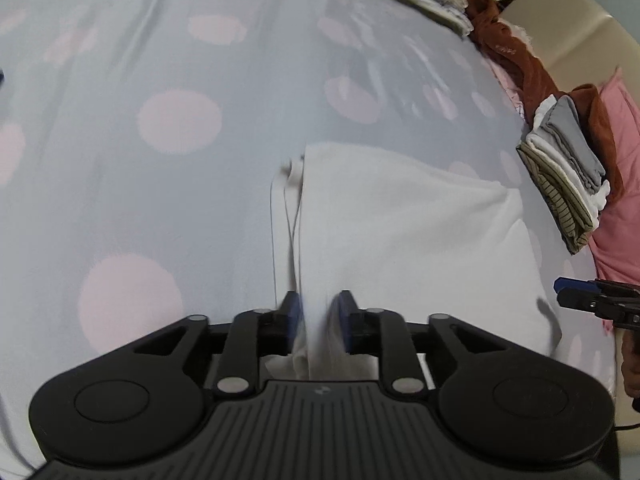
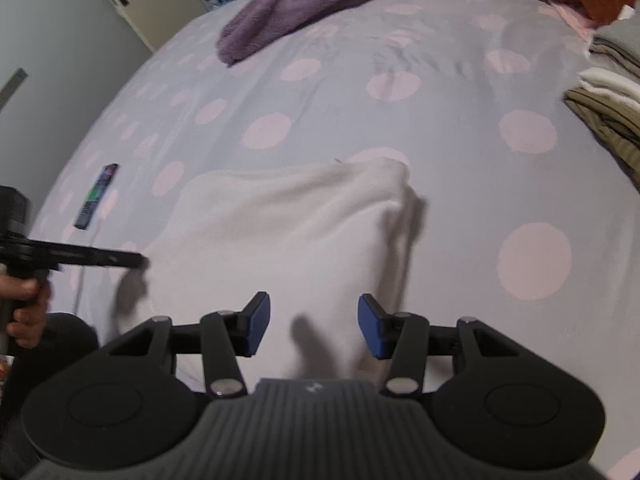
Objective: Fold clothes
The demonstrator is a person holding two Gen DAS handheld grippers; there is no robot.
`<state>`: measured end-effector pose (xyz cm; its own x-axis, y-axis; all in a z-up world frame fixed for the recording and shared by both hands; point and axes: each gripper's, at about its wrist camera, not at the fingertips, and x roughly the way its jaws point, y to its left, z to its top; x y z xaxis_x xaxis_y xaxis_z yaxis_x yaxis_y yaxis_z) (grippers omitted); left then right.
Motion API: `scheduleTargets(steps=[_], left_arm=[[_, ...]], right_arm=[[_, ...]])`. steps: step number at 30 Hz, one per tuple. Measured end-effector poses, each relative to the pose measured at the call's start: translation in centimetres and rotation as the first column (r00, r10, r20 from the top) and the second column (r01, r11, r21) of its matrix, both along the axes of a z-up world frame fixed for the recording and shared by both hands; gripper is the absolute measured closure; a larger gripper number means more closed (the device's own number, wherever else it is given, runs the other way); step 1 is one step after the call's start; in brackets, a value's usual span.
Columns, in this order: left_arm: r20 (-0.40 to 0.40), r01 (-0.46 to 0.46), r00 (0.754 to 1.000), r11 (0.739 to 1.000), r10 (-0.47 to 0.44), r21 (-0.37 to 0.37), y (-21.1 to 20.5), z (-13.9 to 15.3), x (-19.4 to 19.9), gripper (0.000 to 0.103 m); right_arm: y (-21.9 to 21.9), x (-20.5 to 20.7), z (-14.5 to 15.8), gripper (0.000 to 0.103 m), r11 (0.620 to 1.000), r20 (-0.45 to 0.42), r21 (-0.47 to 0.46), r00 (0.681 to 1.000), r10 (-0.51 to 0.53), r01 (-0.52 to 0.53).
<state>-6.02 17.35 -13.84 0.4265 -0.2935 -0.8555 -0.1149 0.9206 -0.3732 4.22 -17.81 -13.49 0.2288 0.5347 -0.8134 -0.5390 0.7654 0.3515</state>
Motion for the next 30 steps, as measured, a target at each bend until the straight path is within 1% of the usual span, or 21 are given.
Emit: scheduleTargets(steps=[2,3,4,7,8,11,13,14,15,16,17,18,19,21,25,27,30], left_arm=[[-0.004,0.009,1.000,1.000,-0.009,0.030,-0.1,0.5,-0.3,0.069],[-0.018,0.015,1.000,0.999,-0.014,0.047,-0.2,0.5,-0.4,0.064],[-0.042,0.024,0.999,0.999,-0.022,0.047,-0.3,0.5,-0.7,0.062],[-0.123,0.054,0.991,0.998,-0.051,0.023,-0.7,0.2,-1.5,0.061],[-0.134,0.068,0.989,0.998,-0.065,0.014,-1.0,0.2,-2.0,0.061],[-0.145,0.096,0.985,0.995,-0.092,0.019,-2.0,0.0,-3.6,0.061],[-0.137,0.107,0.985,0.994,-0.104,0.017,-2.6,-0.3,-4.2,0.061],[-0.131,0.109,0.986,0.994,-0.107,0.009,-2.9,-0.6,-4.3,0.063],[-0.130,0.114,0.985,0.993,-0.114,-0.006,-3.1,-0.9,-4.3,0.074],[-0.131,0.126,0.983,0.992,-0.125,-0.004,-3.3,-1.2,-4.2,0.085],[-0.132,0.138,0.982,0.990,-0.137,0.001,-3.5,-1.5,-4.1,0.095],[-0.138,0.159,0.978,0.987,-0.156,0.009,-3.7,-1.6,-4.1,0.099],[-0.145,0.181,0.973,0.983,-0.177,0.017,-3.9,-1.7,-4.0,0.099],[-0.125,0.196,0.973,0.981,-0.193,0.007,-3.3,-0.8,-4.4,0.100],[-0.101,0.172,0.980,0.985,-0.171,0.003,-1.1,1.2,-5.3,0.100],[-0.117,0.180,0.977,0.984,-0.179,0.004,-0.8,1.0,-5.5,0.100],[-0.175,0.219,0.962,0.975,-0.211,0.028,-2.2,-1.1,-5.3,0.100]], right_arm=[[-0.3,0.1,-0.5,0.047,0.999,-0.015,-0.025,0.999,-0.032,0.031],[-0.5,0.1,-0.7,0.047,0.998,-0.026,-0.032,0.999,-0.046,0.045],[-0.6,0.1,-1.0,0.047,0.998,-0.044,-0.028,0.998,-0.052,0.051],[-0.4,-0.3,-1.7,0.047,0.999,-0.079,-0.036,0.996,-0.033,0.030],[-0.3,-0.6,-1.8,0.047,0.999,-0.079,-0.042,0.997,-0.025,0.022],[-0.5,-1.1,-2.0,0.046,0.999,-0.094,-0.043,0.995,-0.017,0.013],[-0.7,-1.4,-2.1,0.042,0.999,-0.107,-0.050,0.994,-0.012,0.007],[-0.8,-1.6,-2.1,0.040,0.999,-0.114,-0.054,0.993,-0.009,0.003],[-0.8,-1.7,-2.2,0.039,0.998,-0.121,-0.058,0.993,-0.005,-0.002],[-0.8,-2.0,-2.3,0.039,0.998,-0.131,-0.062,0.991,0.005,-0.013],[-0.8,-2.2,-2.5,0.040,0.998,-0.140,-0.065,0.990,0.016,-0.025],[-0.8,-2.4,-2.7,0.055,0.997,-0.150,-0.068,0.988,0.028,-0.038],[-0.7,-2.6,-2.8,0.075,0.996,-0.158,-0.071,0.987,0.037,-0.049],[-1.1,-2.7,-2.5,0.078,0.997,-0.163,-0.058,0.986,0.046,-0.056],[-2.4,-2.4,-0.6,0.079,0.998,-0.165,0.009,0.985,0.059,-0.058],[-2.6,-2.4,-0.3,0.079,0.998,-0.173,0.023,0.983,0.065,-0.062],[-1.9,-2.7,-2.4,0.079,0.995,-0.201,-0.039,0.976,0.078,-0.088]])
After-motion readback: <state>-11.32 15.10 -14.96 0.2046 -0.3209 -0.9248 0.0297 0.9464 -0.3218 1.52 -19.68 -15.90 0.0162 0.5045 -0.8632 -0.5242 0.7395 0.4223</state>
